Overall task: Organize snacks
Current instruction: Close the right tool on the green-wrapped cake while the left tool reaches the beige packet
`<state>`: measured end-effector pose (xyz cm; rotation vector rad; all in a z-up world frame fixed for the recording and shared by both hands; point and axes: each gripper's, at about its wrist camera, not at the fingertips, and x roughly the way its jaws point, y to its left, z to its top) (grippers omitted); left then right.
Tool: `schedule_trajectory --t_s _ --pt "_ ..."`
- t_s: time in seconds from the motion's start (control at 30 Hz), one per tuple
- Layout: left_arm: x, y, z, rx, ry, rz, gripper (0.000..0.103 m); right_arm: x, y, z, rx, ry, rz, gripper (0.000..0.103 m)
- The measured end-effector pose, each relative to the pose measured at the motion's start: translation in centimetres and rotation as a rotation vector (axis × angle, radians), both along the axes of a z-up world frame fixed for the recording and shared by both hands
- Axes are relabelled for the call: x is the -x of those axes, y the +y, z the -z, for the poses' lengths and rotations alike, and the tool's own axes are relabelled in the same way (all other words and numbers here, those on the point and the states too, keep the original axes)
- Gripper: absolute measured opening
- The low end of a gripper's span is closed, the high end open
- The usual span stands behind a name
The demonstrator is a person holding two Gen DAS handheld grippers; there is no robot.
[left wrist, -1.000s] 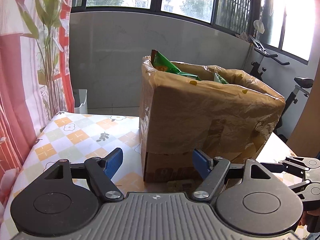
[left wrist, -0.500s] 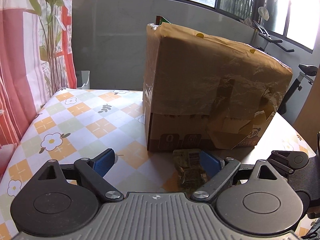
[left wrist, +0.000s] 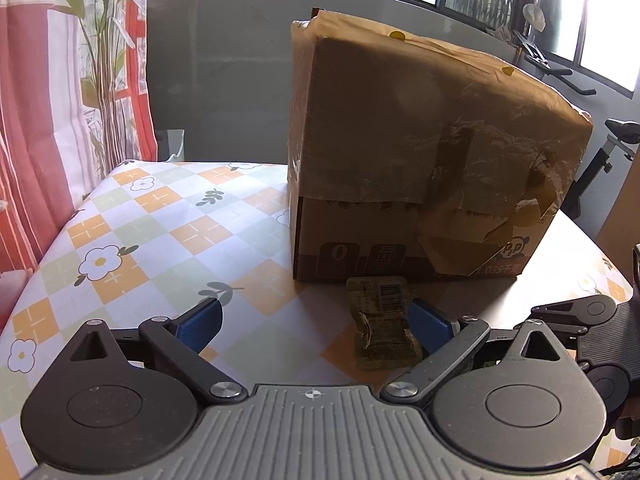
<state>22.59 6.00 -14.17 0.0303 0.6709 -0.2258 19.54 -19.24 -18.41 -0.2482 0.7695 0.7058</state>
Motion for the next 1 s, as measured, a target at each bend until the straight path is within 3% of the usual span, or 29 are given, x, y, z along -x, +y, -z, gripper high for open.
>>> schedule_trajectory --t_s 0.07,0.13,0.3,0.53,0.93,1.0 --pt "0.3 -0.8 0.4 -0.082 -0.05 0.0 0.1 0.0 -0.8 -0.1 -0.013 -0.003 0.025 0.042" --pt "0.2 -1.4 0.7 -0.108 -0.051 -0.004 0.101 0.1 -1.6 -0.1 -0.016 -0.017 0.061 0.042" --pt "-0.7 -2.0 1.8 -0.027 0.021 -0.014 0.103 0.2 -4.3 0.1 -0.068 -0.035 0.209 0.042" --pt "-1.6 -4.2 3.3 -0.008 0.069 0.022 0.103 0.4 -6.4 0.5 -0.1 -0.081 0.359 0.042" --pt "-2.9 -6.7 5.2 -0.013 0.121 0.07 0.102 0.4 -7.5 0.8 -0.147 -0.084 0.381 0.042" --pt "-3.2 -7.1 5.5 -0.006 0.129 0.077 0.097 0.6 -7.6 0.7 -0.153 -0.082 0.382 0.042"
